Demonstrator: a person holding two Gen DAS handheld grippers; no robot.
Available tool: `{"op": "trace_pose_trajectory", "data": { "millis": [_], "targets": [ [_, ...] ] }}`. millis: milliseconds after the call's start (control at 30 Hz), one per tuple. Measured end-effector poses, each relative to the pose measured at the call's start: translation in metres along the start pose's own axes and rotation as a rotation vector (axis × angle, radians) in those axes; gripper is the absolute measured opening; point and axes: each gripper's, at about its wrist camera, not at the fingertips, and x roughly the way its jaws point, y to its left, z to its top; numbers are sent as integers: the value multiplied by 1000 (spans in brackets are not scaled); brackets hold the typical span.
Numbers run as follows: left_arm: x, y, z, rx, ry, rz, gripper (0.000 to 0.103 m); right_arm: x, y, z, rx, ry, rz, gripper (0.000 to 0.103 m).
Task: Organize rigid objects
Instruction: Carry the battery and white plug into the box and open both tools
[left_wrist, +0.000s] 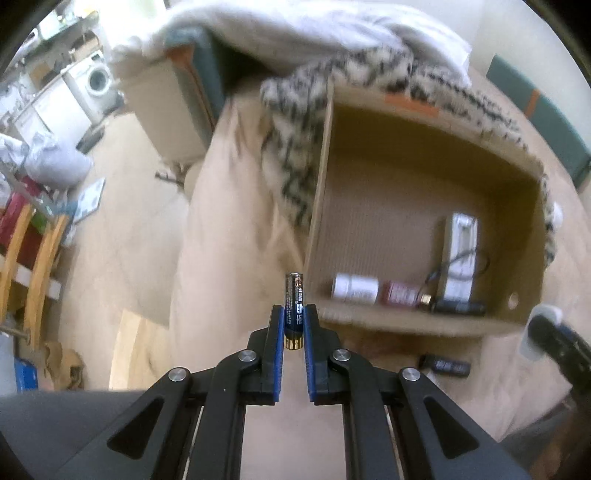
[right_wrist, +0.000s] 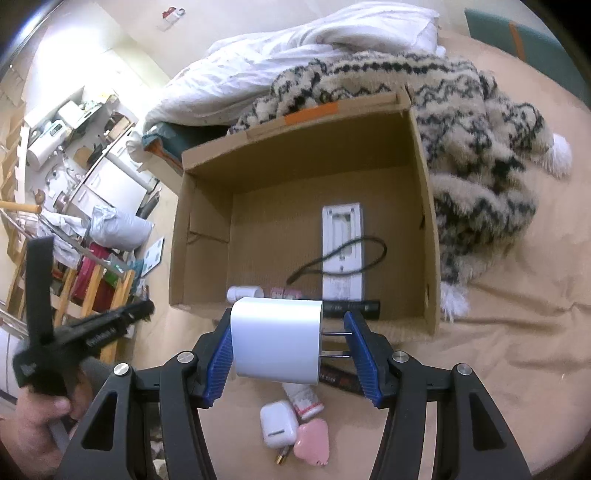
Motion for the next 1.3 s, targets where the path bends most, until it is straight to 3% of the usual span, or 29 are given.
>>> {"op": "trace_pose_trajectory", "data": {
  "millis": [267,400,600,1033,1300],
  "targets": [
    [3,-21,44,46,-82,-11,9,-3,0,27,-22,-84,-1,61],
    [22,-41,55,91,-101,-2,9,7,1,36,-39,-80,-17,61],
    [52,-55,55,108,-77,-36,9,28,-3,48,-62,-54,-57,61],
    [85,-70,49,173,2,-5,9,69,-15,45,-3,63,-92,61],
    [91,-71,46,176,13,5,9,74,-17,43,0,75,-116,61]
  ]
}}
